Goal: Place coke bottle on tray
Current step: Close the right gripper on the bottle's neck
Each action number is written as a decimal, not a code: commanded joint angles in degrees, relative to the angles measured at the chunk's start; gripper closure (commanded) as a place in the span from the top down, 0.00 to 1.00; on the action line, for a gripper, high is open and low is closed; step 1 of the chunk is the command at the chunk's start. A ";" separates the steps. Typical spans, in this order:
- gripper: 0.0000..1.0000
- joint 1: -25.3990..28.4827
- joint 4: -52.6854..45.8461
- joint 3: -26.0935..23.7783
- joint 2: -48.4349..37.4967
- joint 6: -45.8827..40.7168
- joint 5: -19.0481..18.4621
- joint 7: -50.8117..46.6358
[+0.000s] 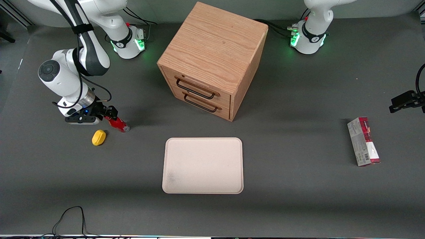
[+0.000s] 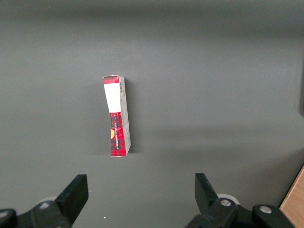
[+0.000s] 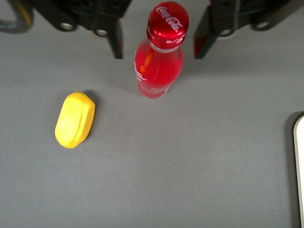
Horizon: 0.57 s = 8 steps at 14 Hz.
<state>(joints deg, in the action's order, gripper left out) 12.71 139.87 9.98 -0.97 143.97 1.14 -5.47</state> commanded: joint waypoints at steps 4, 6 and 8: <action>0.00 -0.14 -0.29 -0.04 0.26 0.44 2.91 1.17; 0.00 -0.05 -0.56 0.04 0.18 0.26 2.99 1.25; 0.00 0.12 -2.56 -0.39 -0.35 -1.04 2.99 1.25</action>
<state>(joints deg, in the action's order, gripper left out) 12.67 139.56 10.00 -0.91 143.96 2.28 -5.47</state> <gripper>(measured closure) 0.678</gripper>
